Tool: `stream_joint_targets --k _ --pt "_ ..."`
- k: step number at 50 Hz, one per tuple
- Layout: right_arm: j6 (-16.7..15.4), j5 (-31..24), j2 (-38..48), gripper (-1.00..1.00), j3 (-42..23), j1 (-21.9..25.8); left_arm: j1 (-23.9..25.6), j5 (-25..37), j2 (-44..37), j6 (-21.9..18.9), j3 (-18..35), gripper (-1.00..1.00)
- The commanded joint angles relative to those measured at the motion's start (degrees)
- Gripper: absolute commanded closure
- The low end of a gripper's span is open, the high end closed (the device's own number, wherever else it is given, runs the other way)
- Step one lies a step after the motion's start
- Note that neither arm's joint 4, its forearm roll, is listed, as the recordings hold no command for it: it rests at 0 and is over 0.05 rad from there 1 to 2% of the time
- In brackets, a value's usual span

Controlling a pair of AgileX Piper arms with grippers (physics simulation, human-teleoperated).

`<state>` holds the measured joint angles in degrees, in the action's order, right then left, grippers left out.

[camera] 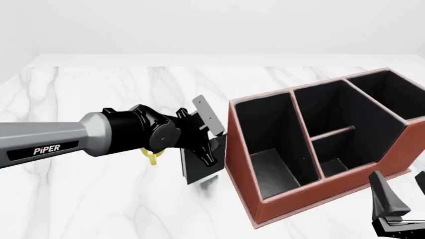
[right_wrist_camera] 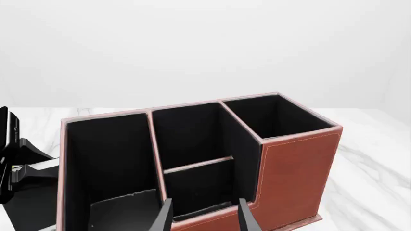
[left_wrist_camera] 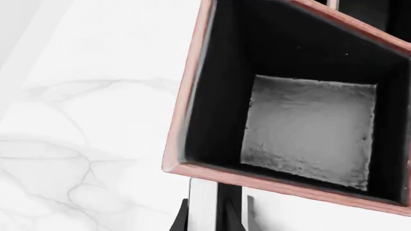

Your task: Pick up the book and place it in the back compartment of the caddy.

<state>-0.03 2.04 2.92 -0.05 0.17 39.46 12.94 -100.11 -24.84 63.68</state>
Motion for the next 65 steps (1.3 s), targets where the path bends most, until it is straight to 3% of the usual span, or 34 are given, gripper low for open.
stream_joint_targets --k 1,16,30,39,40,42,45,46,49,52,59,61,65 --pt "0.0 -0.3 -0.4 -1.00 0.0 0.0 -1.3 3.6 1.1 0.5 -1.6 1.00" --pt "-0.1 -0.7 -0.8 -1.00 0.0 -0.1 -1.3 13.4 8.3 0.9 2.4 1.00" --pt "-0.1 -0.6 -0.8 -1.00 0.0 -0.1 -1.2 25.4 13.4 -0.1 15.6 1.00" --pt "-0.1 -0.2 -0.3 -1.00 0.0 0.0 -1.3 38.5 13.9 -2.2 37.2 1.00" --pt "0.0 -0.6 -0.8 -1.00 0.0 0.0 -1.3 40.2 13.5 -2.7 40.4 1.00" --pt "0.0 -0.7 -0.9 -1.00 0.0 0.0 -0.8 48.1 10.8 -5.2 54.1 1.00" --pt "0.1 -0.8 -1.0 -1.00 0.0 0.1 -0.9 49.8 10.1 -7.4 57.4 1.00" --pt "0.0 -0.5 -0.5 -1.00 0.0 -0.1 13.0 44.3 4.1 -8.4 69.7 1.00" --pt "0.0 -0.5 -0.6 -1.00 0.0 0.1 14.0 46.1 2.0 -8.5 74.2 1.00" --pt "0.1 -0.7 -0.8 -1.00 -0.1 0.1 14.4 45.9 2.4 -9.6 73.7 1.00" --pt "0.1 -1.2 -1.4 -1.00 -0.1 0.3 16.3 48.4 -1.3 -8.1 83.8 1.00" --pt "0.1 -1.4 -1.7 -1.00 -0.1 0.4 16.3 46.7 -1.0 -7.8 82.0 1.00" --pt "0.0 -1.6 -1.9 -1.00 -0.1 0.4 17.7 39.0 2.0 -6.3 71.6 1.00"
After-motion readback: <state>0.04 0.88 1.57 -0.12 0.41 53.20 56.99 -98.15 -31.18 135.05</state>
